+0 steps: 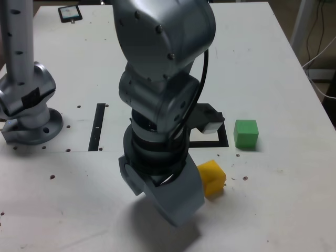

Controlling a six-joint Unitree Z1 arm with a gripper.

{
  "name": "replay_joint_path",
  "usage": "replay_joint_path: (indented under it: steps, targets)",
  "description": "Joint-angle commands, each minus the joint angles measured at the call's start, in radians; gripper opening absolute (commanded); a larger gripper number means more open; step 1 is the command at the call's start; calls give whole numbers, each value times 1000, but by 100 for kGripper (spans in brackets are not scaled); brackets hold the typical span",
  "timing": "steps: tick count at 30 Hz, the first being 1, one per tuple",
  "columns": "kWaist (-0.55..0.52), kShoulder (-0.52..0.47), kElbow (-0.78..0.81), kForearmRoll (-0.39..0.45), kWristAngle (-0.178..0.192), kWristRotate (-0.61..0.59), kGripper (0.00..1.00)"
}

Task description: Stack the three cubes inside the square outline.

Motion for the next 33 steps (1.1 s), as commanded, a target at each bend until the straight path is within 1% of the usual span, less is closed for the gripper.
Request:
replay_joint_path:
  steps: [1,12,17,21,26,33]
  targets:
    - [0,2,2,-1,8,3,91]
    - [0,7,-5,11,41,10,85]
    - [0,8,-6,6,74,17,83]
    - [0,13,-4,-17,95,17,82]
    - [0,22,-4,-40,104,17,82]
    - [9,40,-11,-23,115,17,79]
